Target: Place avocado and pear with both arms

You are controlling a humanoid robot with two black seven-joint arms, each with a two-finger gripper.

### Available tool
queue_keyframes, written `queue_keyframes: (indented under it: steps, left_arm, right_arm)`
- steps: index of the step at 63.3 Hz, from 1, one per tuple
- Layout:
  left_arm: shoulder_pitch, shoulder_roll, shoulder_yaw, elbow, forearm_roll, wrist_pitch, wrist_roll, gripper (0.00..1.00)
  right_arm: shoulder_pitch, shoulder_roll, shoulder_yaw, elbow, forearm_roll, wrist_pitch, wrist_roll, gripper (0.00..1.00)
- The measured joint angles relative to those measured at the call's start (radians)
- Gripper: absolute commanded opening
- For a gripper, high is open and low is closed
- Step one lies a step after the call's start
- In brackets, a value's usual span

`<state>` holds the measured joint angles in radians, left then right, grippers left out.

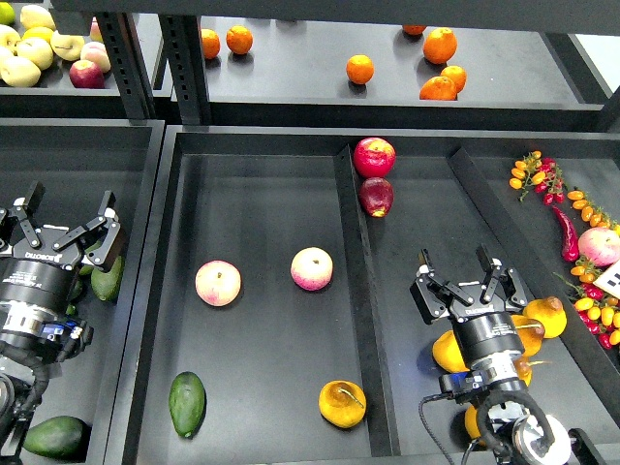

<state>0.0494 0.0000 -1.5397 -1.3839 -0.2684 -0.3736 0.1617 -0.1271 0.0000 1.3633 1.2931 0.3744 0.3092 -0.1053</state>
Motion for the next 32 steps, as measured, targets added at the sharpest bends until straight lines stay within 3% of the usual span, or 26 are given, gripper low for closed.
queue_keyframes:
  steps: [32]
  left_arm:
    - [0.059, 0.0, 0.014, 0.0, 0.0, -0.021, 0.011, 1.0]
  right_arm:
    - [-0.025, 0.0, 0.013, 0.003, -0.012, 0.013, 0.007, 1.0]
